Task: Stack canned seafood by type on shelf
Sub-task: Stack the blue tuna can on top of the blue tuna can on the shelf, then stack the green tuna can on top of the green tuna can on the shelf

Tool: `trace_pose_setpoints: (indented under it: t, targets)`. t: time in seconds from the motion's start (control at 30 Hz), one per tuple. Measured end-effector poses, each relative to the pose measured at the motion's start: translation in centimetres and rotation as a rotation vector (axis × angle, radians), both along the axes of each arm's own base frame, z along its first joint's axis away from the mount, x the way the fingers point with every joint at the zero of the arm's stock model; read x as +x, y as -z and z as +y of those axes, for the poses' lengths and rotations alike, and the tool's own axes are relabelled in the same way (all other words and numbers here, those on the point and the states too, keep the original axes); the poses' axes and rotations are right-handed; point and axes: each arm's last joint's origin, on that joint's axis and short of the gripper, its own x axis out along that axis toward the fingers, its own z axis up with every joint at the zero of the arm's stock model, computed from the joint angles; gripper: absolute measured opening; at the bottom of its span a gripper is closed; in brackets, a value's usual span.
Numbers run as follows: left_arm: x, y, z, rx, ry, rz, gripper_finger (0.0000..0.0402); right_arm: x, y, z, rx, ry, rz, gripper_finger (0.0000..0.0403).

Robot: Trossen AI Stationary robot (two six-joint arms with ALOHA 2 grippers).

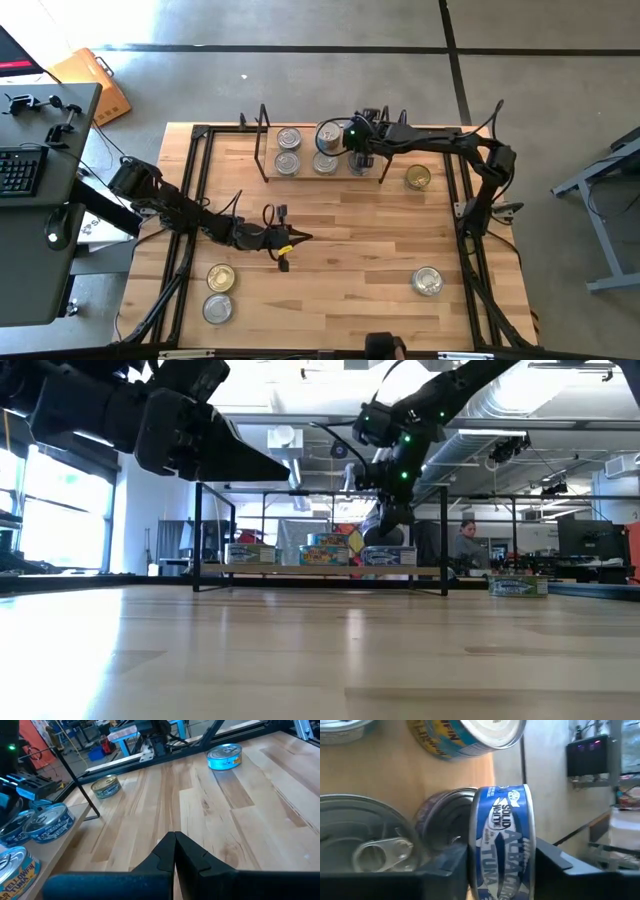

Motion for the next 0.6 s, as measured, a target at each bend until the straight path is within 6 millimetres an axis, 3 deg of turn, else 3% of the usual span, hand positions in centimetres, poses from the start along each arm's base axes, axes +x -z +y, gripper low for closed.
trace_pose_setpoints:
  t: [0.13,0.23,0.5,0.6]
  targets:
    - [0.0,0.0,0.0,-0.001,-0.001,0.000,0.0000,-0.1,0.2,0.5,0.036,-0.016,0.031,0.0217]
    - [0.0,0.0,0.0,-0.006,-0.002,-0.001,0.0000,0.1,-0.3,1.0,0.046,-0.029,0.055,0.0242]
    - [0.0,0.0,0.0,-0.006,-0.002,0.000,0.0000,1.2,-3.4,2.1,0.066,0.021,-0.007,0.0250]
    - [0.0,0.0,-0.1,-0.010,-0.001,0.000,0.0000,2.0,-5.0,3.9,0.105,0.020,-0.108,0.0250]
